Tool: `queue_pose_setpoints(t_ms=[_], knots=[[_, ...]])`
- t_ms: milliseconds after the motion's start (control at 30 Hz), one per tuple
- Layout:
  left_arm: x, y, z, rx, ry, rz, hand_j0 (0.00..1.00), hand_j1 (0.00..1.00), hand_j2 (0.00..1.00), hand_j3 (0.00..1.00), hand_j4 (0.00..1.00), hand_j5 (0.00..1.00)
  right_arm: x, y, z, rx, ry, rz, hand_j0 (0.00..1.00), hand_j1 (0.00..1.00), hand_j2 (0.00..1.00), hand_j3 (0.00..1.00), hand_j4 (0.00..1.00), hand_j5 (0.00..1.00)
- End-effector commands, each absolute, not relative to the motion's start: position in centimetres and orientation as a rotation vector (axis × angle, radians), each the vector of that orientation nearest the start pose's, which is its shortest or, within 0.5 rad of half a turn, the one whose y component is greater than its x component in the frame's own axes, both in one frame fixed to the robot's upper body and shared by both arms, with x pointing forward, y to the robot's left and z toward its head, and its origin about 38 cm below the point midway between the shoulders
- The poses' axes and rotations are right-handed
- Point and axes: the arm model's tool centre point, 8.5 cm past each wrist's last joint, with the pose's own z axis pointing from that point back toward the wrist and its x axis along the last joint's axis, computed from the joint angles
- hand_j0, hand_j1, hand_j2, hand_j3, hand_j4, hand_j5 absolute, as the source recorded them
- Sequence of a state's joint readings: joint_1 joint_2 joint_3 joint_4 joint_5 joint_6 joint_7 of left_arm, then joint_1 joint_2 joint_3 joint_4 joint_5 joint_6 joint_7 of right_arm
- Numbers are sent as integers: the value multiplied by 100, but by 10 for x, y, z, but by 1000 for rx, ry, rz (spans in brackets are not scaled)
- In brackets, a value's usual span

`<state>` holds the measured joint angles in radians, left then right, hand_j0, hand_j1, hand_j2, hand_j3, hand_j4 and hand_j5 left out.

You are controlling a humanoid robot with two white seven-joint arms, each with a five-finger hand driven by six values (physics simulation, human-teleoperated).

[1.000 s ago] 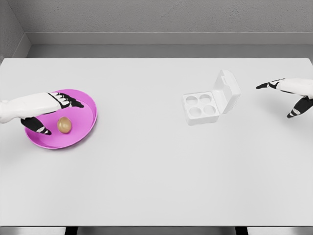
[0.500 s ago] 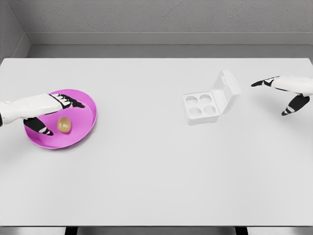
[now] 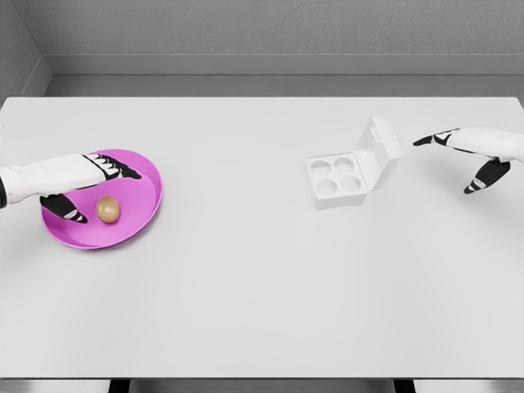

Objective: Pack egg into the box and close the box lid

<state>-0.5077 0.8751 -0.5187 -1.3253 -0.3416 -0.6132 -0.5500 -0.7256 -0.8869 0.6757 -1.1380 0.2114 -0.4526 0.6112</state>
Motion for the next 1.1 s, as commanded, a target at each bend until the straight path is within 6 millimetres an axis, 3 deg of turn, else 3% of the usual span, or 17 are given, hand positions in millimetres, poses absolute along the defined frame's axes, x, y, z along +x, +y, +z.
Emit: queue_pose_setpoints(t_ms=[0,167,1067], knots=[[420,372,176,355,-1252,-1945,100,100,100,100,100,100,463,-409,199,-393,-1111,1734,100,100,100,100,100,100],[423,374,178,411,-1205,-1994,100,100,100,100,100,100,462,-411,198,-393,-1100,1738,100,100,100,100,100,100],[422,361,170,374,-1245,-1986,100,100,100,100,100,100,463,-406,197,-385,-1102,1749,100,100,100,100,100,100]])
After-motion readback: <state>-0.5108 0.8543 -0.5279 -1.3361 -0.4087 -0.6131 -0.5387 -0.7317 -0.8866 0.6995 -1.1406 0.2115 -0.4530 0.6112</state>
